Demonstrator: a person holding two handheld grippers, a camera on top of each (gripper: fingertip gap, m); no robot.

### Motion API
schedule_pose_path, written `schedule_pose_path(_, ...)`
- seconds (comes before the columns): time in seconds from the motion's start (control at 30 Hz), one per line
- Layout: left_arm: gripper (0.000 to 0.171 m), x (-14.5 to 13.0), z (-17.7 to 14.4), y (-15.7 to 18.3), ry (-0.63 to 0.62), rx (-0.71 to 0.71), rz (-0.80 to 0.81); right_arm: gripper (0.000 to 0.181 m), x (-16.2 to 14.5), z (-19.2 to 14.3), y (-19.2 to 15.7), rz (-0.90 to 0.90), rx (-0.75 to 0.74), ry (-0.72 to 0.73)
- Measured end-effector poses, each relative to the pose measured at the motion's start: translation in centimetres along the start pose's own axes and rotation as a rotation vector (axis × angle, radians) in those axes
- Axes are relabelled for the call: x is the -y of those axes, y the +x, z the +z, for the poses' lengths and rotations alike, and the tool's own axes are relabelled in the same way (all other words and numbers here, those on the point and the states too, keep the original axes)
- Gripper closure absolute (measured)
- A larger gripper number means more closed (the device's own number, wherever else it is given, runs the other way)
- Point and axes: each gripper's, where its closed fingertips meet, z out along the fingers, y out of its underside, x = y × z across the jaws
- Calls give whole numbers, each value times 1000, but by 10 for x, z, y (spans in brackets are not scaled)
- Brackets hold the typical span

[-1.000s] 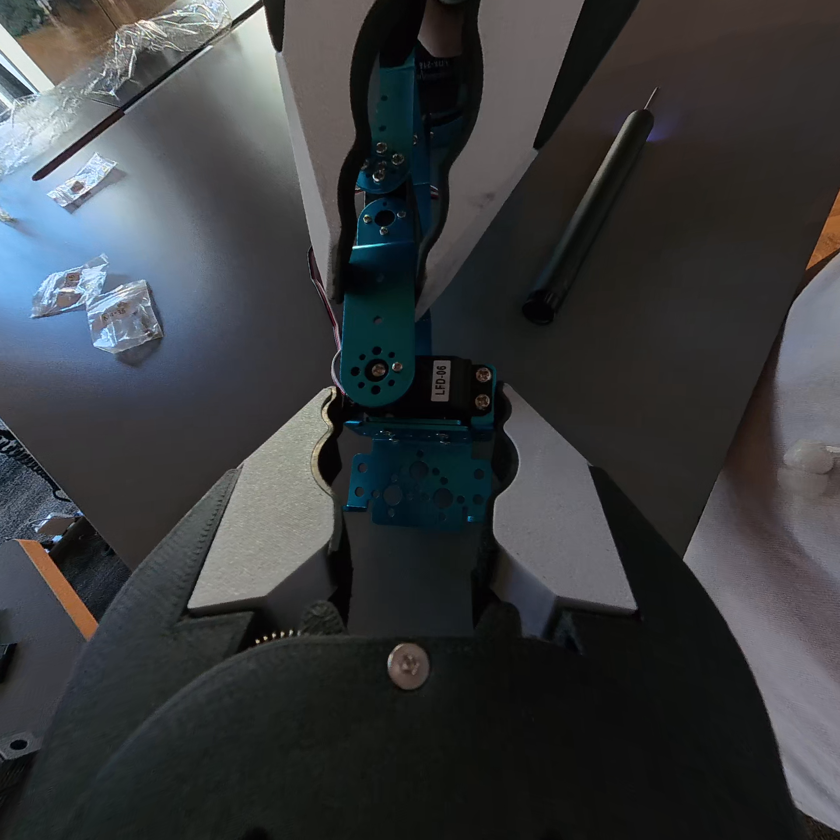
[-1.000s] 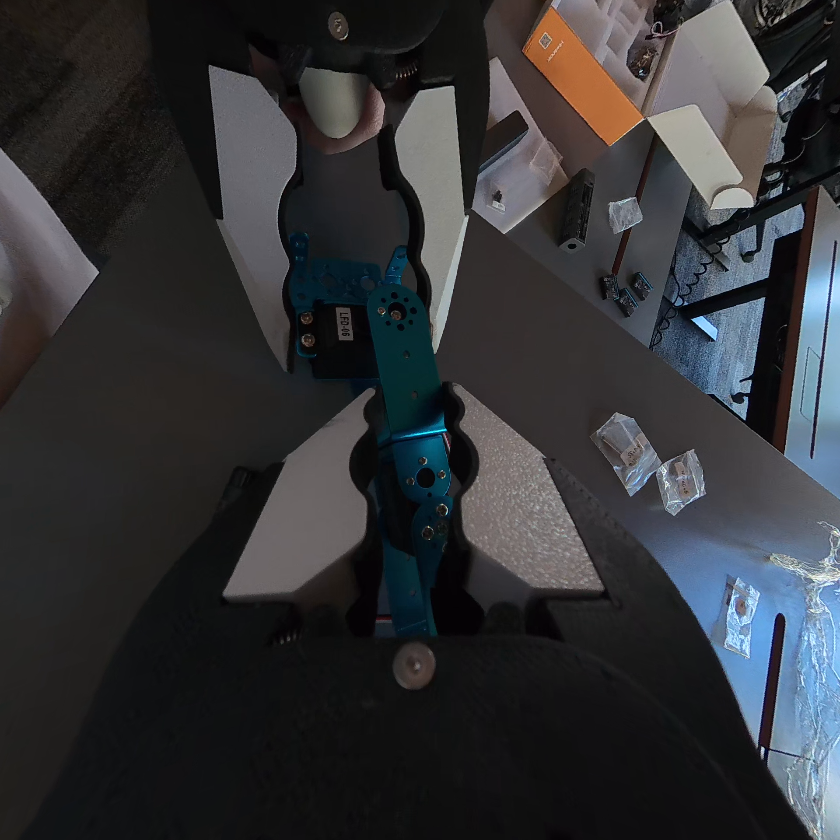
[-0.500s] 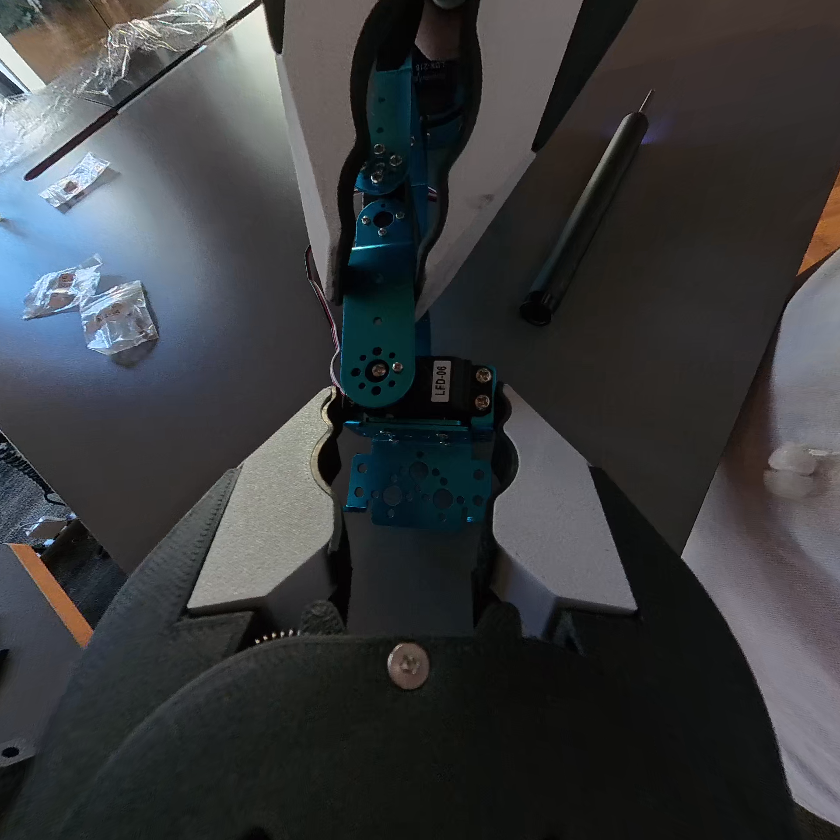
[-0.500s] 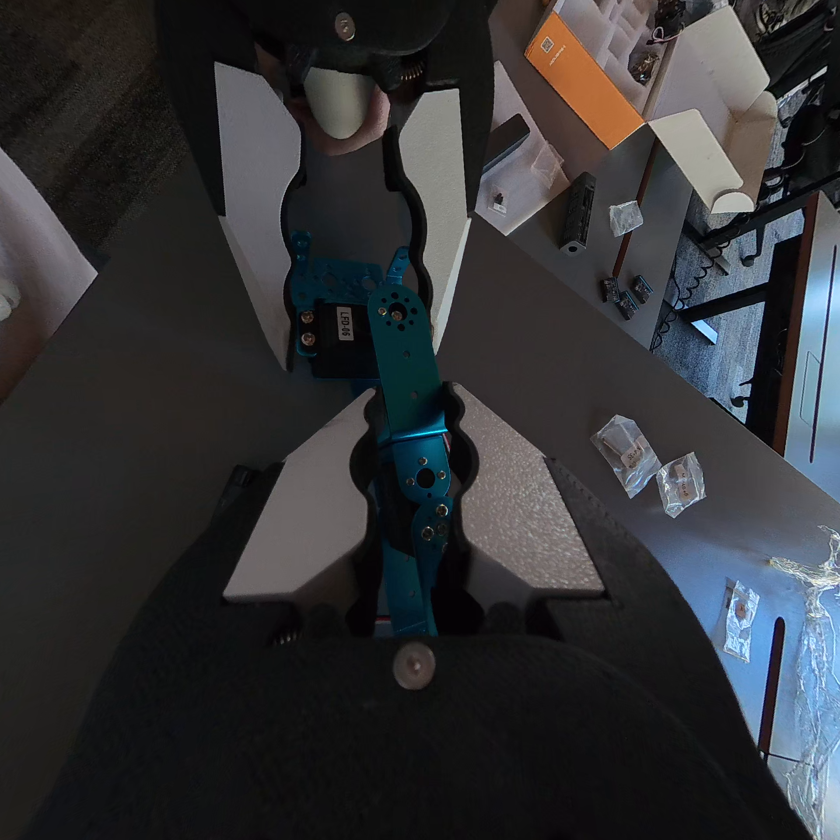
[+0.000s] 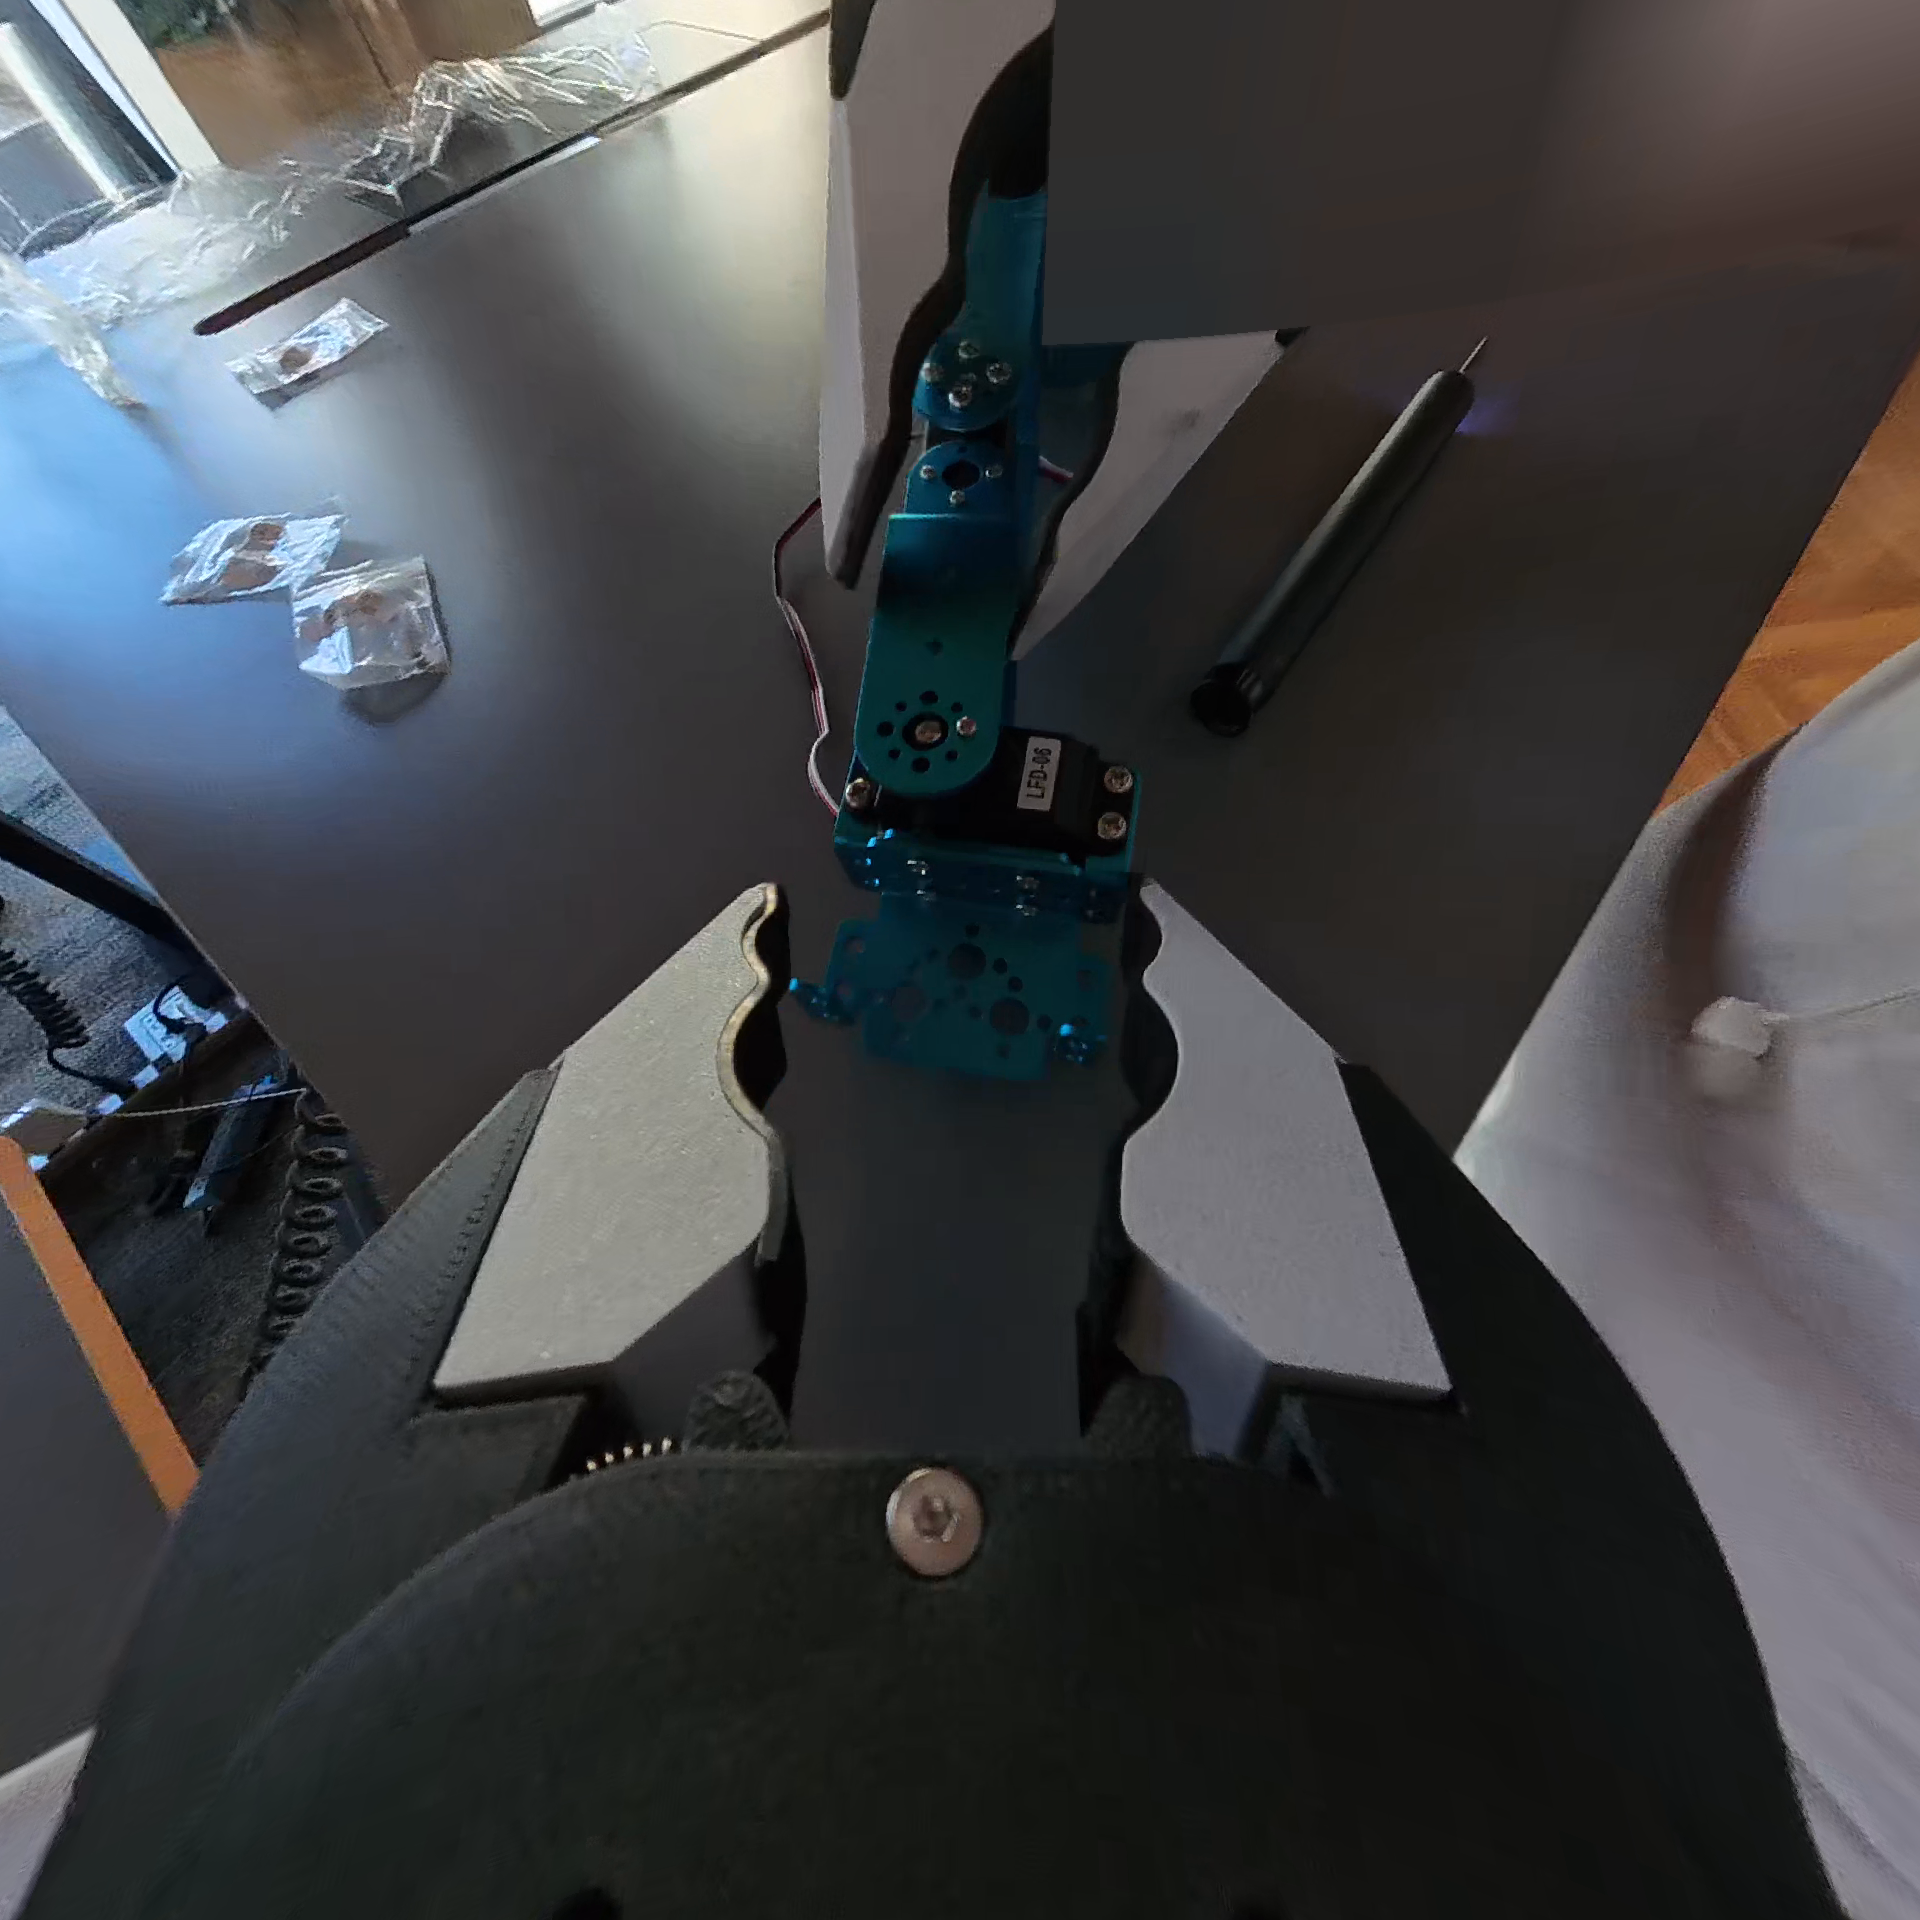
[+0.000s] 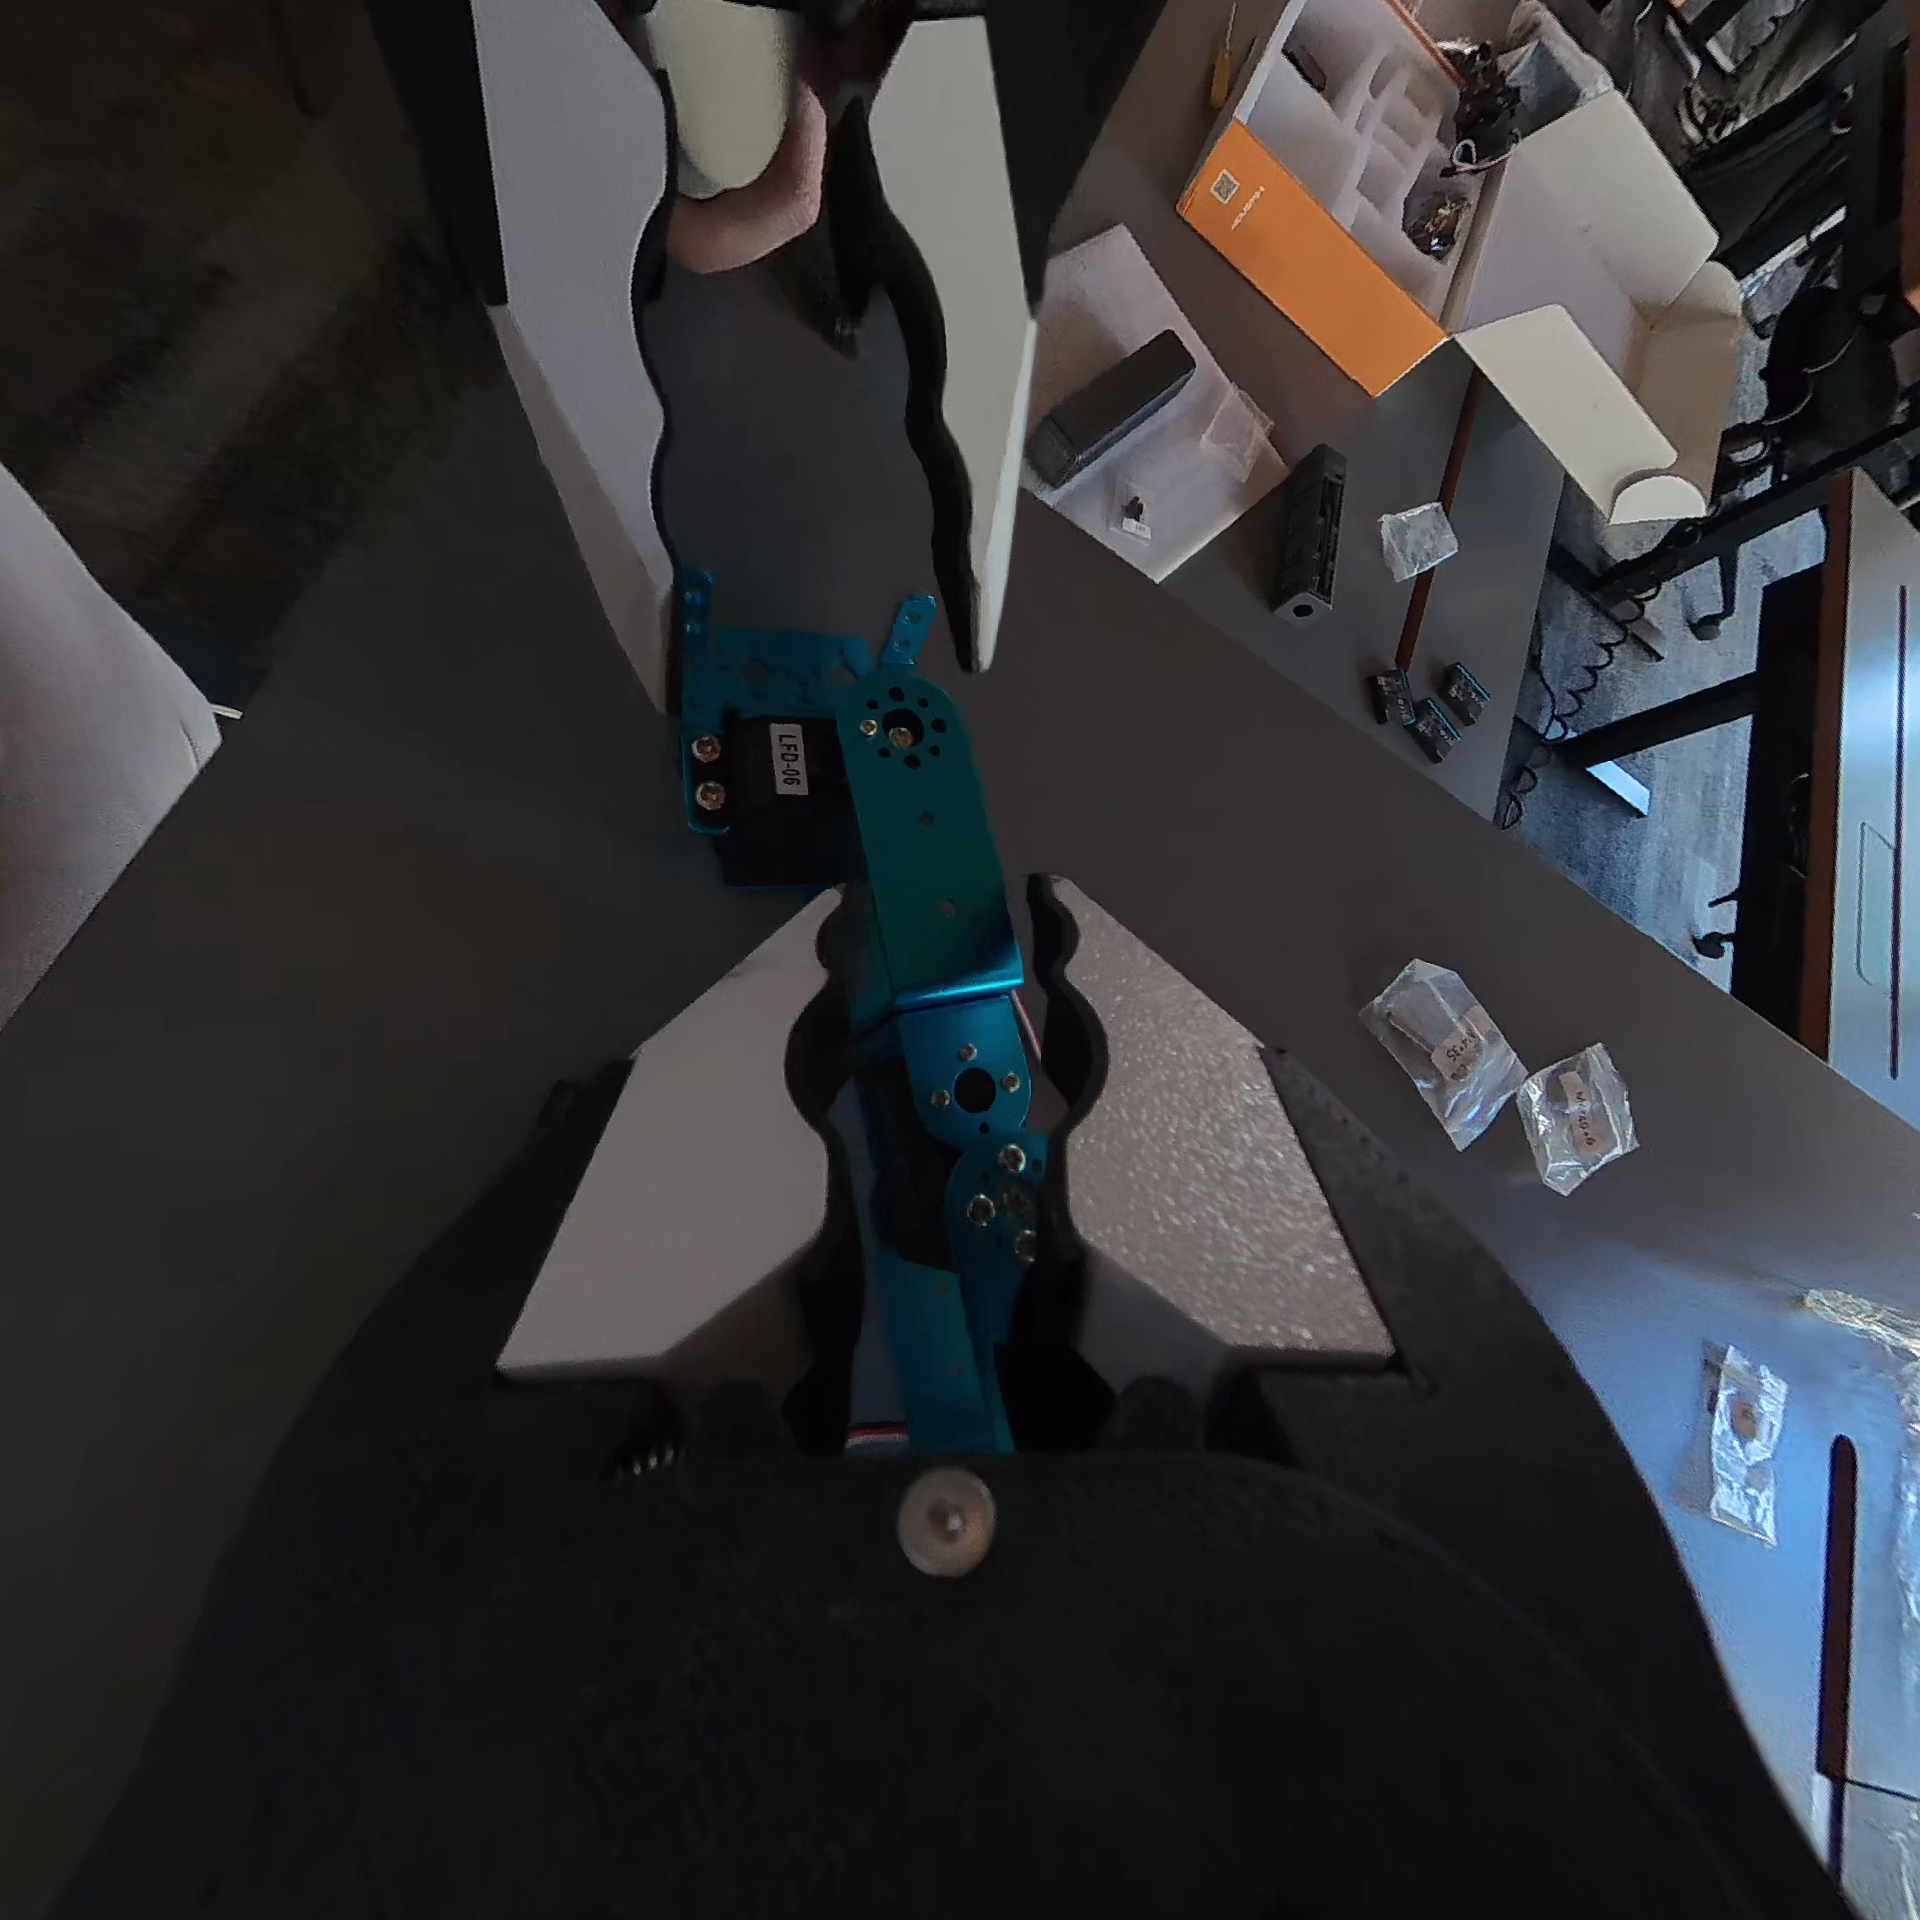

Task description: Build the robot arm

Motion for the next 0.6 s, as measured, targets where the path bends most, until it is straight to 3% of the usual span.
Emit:
schedule_pose_path(0.27, 111, -15, -28, -9, 31, 42, -148, 139, 28, -25, 5, 139, 49, 210)
schedule_pose_path(0.6, 103, -20, -18, -2, 13, 13, -73, 139, 4, -10, 1, 173, 119, 50)
